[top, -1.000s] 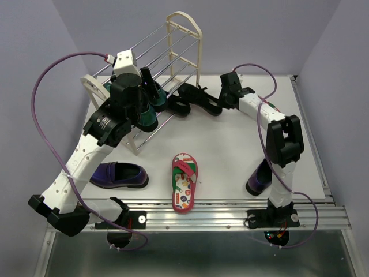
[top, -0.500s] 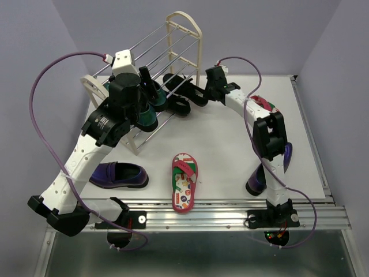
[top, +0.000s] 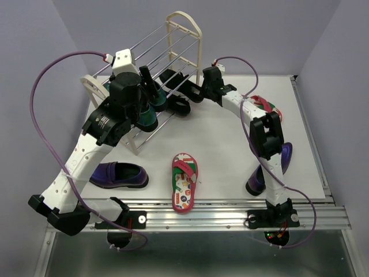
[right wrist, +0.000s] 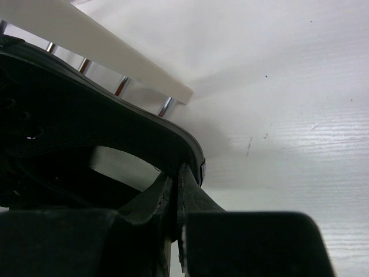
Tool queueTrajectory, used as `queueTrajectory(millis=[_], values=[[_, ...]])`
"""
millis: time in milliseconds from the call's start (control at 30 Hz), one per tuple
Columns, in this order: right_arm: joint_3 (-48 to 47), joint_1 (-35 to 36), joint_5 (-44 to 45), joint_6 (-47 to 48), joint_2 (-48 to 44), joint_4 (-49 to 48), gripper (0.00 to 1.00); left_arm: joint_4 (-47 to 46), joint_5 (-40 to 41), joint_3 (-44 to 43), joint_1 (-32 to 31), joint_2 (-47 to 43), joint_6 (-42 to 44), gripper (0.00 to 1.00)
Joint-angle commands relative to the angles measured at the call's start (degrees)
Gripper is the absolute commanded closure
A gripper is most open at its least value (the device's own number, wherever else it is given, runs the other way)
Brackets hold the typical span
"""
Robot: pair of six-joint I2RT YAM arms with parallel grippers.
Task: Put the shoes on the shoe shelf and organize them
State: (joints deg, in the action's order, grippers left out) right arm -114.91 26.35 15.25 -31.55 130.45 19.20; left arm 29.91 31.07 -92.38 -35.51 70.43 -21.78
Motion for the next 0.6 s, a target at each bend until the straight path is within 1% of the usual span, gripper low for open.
queueTrajectory(millis=[0,433,467,500,533,567], values=[[-2.3,0.5,-0.3,-2.5,0.1,-11.5,0.99,-1.4,0.1,-1.5,0.3,-0.2,-0.6,0.29],[-4.0,0.5,-3.1,-4.2,4.1,-13.3,0.99,-1.4,-0.7,-1.0,0.3,-0.7,-0.7,0.29],[-4.1,0.5,-3.4,-4.4,4.4,-13.3,0.95,-1.4,-0.7,-0.9,0.3,-0.7,-0.7,0.29],[-3.8,0.5,-4.0,-4.4,4.4,-13.3,0.84,-1.5,-0.7,-0.9,0.3,-0.6,-0.8,0.29],[-3.6,0.5,-4.3,-4.5,4.3,-13.6,0.76,-1.5,-0.7,-0.9,0.3,-0.6,-0.7,0.29],[-3.3,0.5,-4.4,-4.5,4.2,-13.8,0.70,-1.6,-0.8,-0.9,0.4,-0.6,-0.7,0.29]])
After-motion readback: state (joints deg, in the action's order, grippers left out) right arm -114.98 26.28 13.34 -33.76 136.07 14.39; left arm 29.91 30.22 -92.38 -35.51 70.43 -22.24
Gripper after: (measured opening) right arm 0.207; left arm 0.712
